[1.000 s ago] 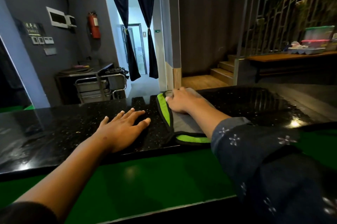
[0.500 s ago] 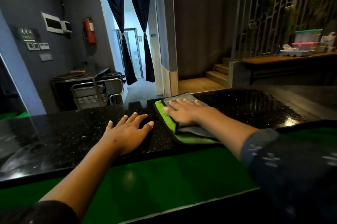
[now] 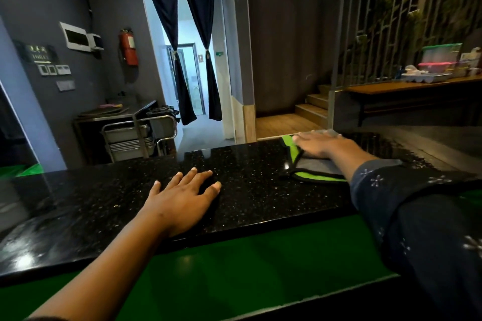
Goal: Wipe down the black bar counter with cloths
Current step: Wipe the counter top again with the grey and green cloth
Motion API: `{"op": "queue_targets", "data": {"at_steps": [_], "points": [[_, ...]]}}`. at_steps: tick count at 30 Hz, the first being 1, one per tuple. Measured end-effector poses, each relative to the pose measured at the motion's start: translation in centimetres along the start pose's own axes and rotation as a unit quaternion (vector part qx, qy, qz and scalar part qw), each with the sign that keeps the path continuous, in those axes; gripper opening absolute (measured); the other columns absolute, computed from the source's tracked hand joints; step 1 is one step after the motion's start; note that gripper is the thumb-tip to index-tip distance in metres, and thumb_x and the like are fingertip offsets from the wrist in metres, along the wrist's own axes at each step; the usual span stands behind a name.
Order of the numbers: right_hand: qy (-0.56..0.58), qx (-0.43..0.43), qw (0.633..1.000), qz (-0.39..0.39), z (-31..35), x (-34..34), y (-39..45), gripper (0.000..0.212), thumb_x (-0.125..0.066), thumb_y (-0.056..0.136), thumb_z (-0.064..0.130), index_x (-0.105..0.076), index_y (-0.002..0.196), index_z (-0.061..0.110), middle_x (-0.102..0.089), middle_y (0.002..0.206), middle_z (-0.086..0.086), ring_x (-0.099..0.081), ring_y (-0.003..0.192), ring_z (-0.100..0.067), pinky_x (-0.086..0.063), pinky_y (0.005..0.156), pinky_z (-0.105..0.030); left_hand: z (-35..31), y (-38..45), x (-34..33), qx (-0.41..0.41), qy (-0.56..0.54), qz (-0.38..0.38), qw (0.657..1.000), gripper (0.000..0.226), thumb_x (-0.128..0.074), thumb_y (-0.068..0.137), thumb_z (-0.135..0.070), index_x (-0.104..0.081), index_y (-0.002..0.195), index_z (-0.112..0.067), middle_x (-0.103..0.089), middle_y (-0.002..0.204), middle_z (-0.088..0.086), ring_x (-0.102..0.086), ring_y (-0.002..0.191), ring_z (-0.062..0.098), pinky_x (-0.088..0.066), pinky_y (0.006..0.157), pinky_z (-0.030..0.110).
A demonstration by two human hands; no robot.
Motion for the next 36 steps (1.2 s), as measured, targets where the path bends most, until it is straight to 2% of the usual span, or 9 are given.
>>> {"op": "queue_targets", "data": {"at_steps": [3,10,14,20,24,27,31,34,36], "points": [[0.005,-0.005,1.0,0.005,0.6,0.2,-0.1,0.07,-0.01,0.095,0.067,-0.016,0.156,0.032,-0.007,0.165,-0.002,-0.009,0.151,-0.027,-0.006,0.119,-0.056,0.0,0.2,0.0,0.004,0.001,-0.002,1.0,0.062,-0.012,0.09,-0.068,-0.01,0.148,-0.047,-0.001,0.16,-0.012,0.001,0.148,0.015,0.003,0.117,0.054],[0.048,0.176,0.982,0.041,11.6,-1.6,-7.3,0.056,-0.006,0.101,0.051,-0.007,0.155,0.038,0.002,0.165,0.002,0.003,0.151,-0.027,0.004,0.118,-0.056,-0.2,0.0,0.5,0.008,0.009,0.003,1.0,0.055,-0.013,0.095,-0.061,-0.011,0.148,-0.046,-0.003,0.161,-0.009,-0.003,0.148,0.018,-0.001,0.117,0.055],[0.056,0.214,0.974,0.042,9.1,-2.9,-12.6,0.052,-0.008,0.102,0.052,-0.005,0.153,0.046,0.003,0.164,0.01,0.004,0.151,-0.02,0.006,0.119,-0.053,0.1,-0.3,0.4,0.002,0.013,0.008,1.0,0.055,-0.013,0.096,-0.059,-0.009,0.149,-0.044,-0.003,0.161,-0.008,-0.003,0.148,0.019,-0.002,0.117,0.054],[0.052,0.082,0.995,0.028,-1.0,-1.7,-11.5,0.053,-0.01,0.101,0.059,-0.007,0.153,0.049,0.001,0.164,0.011,0.002,0.151,-0.02,0.002,0.117,-0.051,-0.5,-0.2,0.3,0.009,0.015,0.009,1.0,0.055,-0.014,0.097,-0.058,-0.01,0.15,-0.043,-0.003,0.161,-0.006,-0.002,0.148,0.021,0.0,0.116,0.056],[0.048,0.025,0.998,0.011,2.0,-1.3,-9.0,0.057,-0.012,0.101,0.056,-0.008,0.155,0.039,0.002,0.165,0.0,0.001,0.151,-0.028,0.002,0.118,-0.056,-0.4,0.1,0.5,0.012,0.004,0.009,1.0,0.055,-0.014,0.096,-0.059,-0.011,0.149,-0.044,-0.005,0.161,-0.005,-0.002,0.148,0.022,0.001,0.114,0.058],[0.048,0.042,0.998,0.008,6.8,-1.7,-9.4,0.061,-0.013,0.099,0.057,-0.008,0.156,0.036,0.0,0.165,-0.005,-0.001,0.151,-0.032,0.001,0.118,-0.058,-0.4,0.1,0.4,0.006,-0.004,0.013,1.0,0.056,-0.014,0.095,-0.059,-0.012,0.149,-0.044,-0.005,0.161,-0.005,-0.002,0.148,0.023,0.002,0.113,0.059],[0.046,0.114,0.992,0.014,11.1,-2.8,-14.0,0.057,-0.013,0.1,0.057,-0.007,0.155,0.041,0.0,0.165,0.002,-0.002,0.151,-0.026,0.002,0.119,-0.054,-0.3,-0.1,0.6,-0.005,-0.012,0.015,1.0,0.057,-0.013,0.095,-0.06,-0.012,0.15,-0.042,-0.005,0.161,-0.004,-0.002,0.148,0.025,0.002,0.113,0.06],[0.037,0.14,0.989,0.006,9.3,-3.3,-17.3,0.053,-0.012,0.101,0.057,-0.007,0.153,0.048,-0.001,0.164,0.01,-0.002,0.151,-0.018,0.0,0.119,-0.048,-0.2,-0.2,0.6,-0.017,-0.017,0.012,1.0,0.058,-0.013,0.095,-0.059,-0.011,0.15,-0.041,-0.003,0.161,-0.003,0.0,0.148,0.027,0.003,0.114,0.06],[0.034,0.116,0.993,0.01,6.6,-2.9,-18.1,0.052,-0.012,0.101,0.058,-0.008,0.152,0.05,-0.002,0.164,0.012,-0.002,0.151,-0.016,-0.002,0.118,-0.047,-0.1,-0.3,0.5,-0.02,-0.027,0.015,0.999,0.059,-0.013,0.095,-0.059,-0.01,0.151,-0.039,-0.002,0.161,-0.002,0.001,0.148,0.027,0.005,0.114,0.06]]}}
Point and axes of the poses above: each hand's wrist, its own y-axis towards the middle knuckle, its own x-axis out of the back of the hand, z = x × y, the point moved 3 cm from there along y, towards the middle knuckle
